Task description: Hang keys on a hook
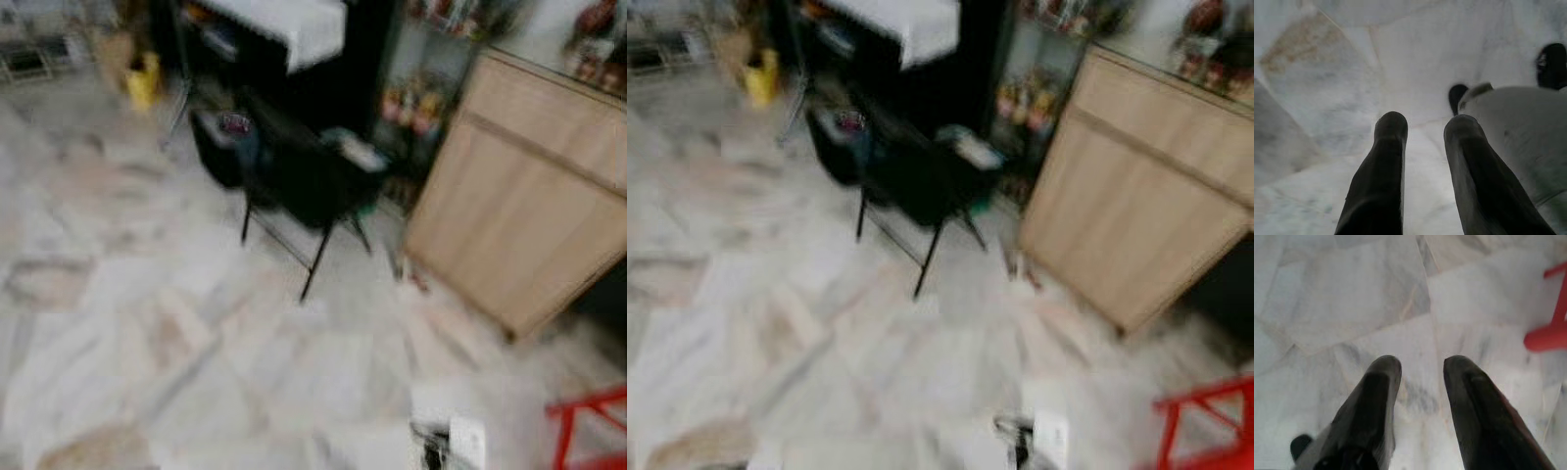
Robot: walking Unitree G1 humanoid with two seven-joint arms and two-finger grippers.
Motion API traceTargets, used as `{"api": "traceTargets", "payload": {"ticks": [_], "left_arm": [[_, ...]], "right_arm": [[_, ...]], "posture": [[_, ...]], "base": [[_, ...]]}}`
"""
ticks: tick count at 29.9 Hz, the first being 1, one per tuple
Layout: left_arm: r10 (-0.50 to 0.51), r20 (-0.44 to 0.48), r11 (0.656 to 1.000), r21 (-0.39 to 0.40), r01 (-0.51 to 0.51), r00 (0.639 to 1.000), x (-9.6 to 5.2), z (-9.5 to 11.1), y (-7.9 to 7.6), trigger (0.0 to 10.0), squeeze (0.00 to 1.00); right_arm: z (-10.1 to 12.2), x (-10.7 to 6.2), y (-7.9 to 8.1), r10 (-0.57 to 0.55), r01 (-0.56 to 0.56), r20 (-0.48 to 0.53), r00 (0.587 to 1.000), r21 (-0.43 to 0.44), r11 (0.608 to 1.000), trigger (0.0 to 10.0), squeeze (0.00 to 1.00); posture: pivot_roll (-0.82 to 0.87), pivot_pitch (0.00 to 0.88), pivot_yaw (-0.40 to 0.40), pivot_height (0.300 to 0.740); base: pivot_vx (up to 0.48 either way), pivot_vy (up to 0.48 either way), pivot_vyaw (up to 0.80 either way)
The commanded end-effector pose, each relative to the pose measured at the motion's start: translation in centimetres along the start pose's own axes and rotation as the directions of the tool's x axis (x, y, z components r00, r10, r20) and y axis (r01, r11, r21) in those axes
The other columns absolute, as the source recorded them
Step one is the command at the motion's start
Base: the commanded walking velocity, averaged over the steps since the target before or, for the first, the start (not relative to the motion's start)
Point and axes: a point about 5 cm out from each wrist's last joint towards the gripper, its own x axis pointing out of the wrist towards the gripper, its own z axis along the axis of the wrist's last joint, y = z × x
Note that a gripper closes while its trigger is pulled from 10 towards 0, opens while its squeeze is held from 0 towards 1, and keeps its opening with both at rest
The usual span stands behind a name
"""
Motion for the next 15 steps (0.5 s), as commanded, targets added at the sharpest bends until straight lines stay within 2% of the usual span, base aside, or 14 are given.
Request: {"api": "traceTargets", "payload": {"ticks": [1, 5, 15], "left_arm": [[-0.041, 0.003, 0.999, 0.009, 0.041, 0.999, 0.1, 0.4, -1.6, 10.0, 0.00], [-0.054, 0.017, 0.998, 0.012, 0.054, 0.998, 0.2, 1.0, -2.7, 10.0, 0.00], [-0.070, 0.019, 0.998, 0.003, 0.070, 0.997, 0.2, 1.2, -3.5, 10.0, 0.00]], "right_arm": [[-0.2, -0.1, -0.8, -0.020, 0.020, -0.011, 1.000, -0.002, 1.000, 10.0, 0.00], [-0.2, -0.1, -0.9, -0.019, 0.019, -0.012, 1.000, -0.004, 1.000, 10.0, 0.00], [-0.1, 0.0, -0.9, -0.023, 0.023, -0.008, 1.000, -0.004, 1.000, 10.0, 0.00]], "posture": [[-0.05, 0.072, -0.049, 0.740], [-0.05, 0.075, -0.051, 0.740], [-0.05, 0.098, -0.051, 0.740]], "base": [[0.000, 0.000, -0.77], [0.000, 0.000, -0.77], [0.000, 0.000, -0.77]]}}
